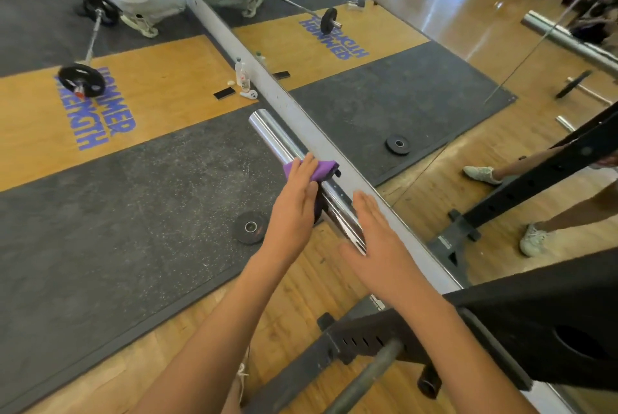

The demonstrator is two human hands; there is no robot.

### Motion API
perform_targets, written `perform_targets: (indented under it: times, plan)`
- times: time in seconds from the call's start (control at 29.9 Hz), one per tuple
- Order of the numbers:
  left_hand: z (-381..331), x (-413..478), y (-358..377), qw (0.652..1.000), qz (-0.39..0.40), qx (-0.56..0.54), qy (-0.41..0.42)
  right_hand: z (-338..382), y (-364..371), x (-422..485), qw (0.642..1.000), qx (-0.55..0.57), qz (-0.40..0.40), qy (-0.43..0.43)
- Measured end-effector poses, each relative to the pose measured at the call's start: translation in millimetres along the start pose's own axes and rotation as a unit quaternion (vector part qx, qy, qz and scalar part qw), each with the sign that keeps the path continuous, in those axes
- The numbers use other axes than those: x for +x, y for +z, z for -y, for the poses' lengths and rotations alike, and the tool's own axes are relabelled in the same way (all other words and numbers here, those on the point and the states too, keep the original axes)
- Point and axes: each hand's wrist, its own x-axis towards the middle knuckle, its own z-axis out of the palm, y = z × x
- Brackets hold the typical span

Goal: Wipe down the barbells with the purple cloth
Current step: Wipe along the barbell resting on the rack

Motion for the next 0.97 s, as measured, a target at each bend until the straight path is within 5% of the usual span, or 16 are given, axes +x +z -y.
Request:
perform_targets:
  times: [0.3, 0.47, 0.97]
  plan:
    - [-81.6, -75.1, -7.3, 0.999, 0.020, -0.048, 0.000, -6.9, -27.6, -77.1, 0.993, 0.056, -0.090, -0.059]
    - [-121.5, -120.6, 0.7, 0.984, 0.045, -0.165, -0.043, -13.3, -41.4, -113.9, 0.978, 0.121, -0.157, -0.071]
    - [-173.8, -213.9, 15.9, 0.969, 0.031, -0.237, -0.055, -10.2, -42.4, -189.5, 0.932, 0.347, -0.106, -0.026]
